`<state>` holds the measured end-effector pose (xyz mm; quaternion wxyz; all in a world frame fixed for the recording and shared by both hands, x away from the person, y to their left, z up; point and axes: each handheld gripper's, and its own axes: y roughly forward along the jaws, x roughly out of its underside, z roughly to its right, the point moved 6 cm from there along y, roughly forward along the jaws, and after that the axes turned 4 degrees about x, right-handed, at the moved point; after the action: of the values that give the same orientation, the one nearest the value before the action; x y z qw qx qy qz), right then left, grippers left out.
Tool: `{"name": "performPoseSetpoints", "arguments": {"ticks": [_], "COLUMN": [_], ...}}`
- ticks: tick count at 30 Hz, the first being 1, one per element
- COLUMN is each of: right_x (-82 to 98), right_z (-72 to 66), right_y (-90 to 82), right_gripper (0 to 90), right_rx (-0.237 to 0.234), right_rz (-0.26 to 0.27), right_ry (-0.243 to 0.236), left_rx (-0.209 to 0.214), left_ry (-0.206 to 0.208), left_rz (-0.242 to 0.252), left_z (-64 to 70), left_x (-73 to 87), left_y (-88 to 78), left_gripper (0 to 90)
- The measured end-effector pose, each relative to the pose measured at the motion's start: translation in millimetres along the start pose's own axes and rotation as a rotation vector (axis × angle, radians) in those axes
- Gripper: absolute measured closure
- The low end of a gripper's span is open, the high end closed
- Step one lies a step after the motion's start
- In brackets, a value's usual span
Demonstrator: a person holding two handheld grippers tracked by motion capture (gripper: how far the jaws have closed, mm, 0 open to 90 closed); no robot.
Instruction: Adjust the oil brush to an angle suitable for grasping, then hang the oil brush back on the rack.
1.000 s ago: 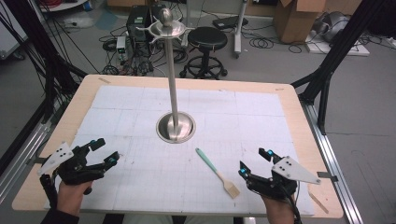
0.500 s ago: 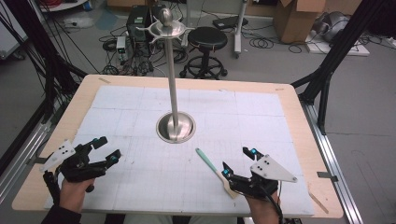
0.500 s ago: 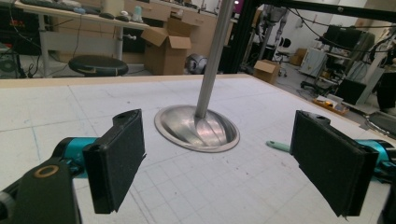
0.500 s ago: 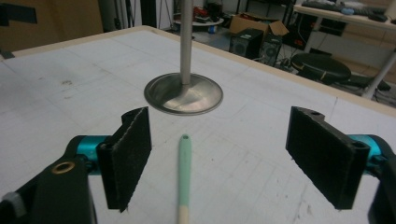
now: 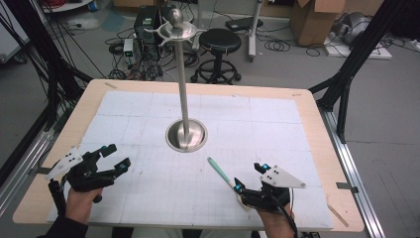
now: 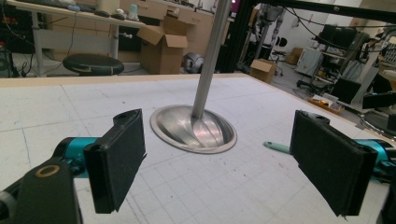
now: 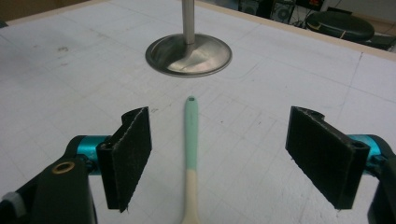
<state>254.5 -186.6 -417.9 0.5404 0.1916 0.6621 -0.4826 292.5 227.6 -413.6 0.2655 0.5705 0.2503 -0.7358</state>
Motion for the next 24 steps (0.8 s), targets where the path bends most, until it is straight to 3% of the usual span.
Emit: {"name": "performPoseSetpoints", "arguments": {"ticks": [7,13,16,20,24], "right_x": [7.9,21.9,24.4,36.0,44.8], "right_z": [-2.4,-8.6,-10.7,-11.9,-14.6], "right_y": [8.9,26.6,31.6,43.0,50.1], "right_gripper": [23.9,27.3,29.4,31.1,35.8], "right_rx": [-0.007,-0.028,-0.032,-0.028,-0.047], "right_rz": [-0.05,-0.168,-0.188,-0.28,-0.336], "right_ry": [-0.013,-0.015,-0.02,-0.026,-0.044], "left_rx": [-0.003,0.004,0.005,0.011,0.014], "left_ry": [0.001,0.004,0.006,0.005,0.016], "left_rz": [-0.005,-0.01,-0.015,-0.014,-0.026], "left_z": [0.3,1.9,1.4,3.0,5.3], "left_x": [0.1,0.6,1.3,1.1,1.8], "left_y": [0.7,0.4,0.6,1.3,3.1], "left_gripper": [18.5,18.6,18.5,18.6,18.6]}}
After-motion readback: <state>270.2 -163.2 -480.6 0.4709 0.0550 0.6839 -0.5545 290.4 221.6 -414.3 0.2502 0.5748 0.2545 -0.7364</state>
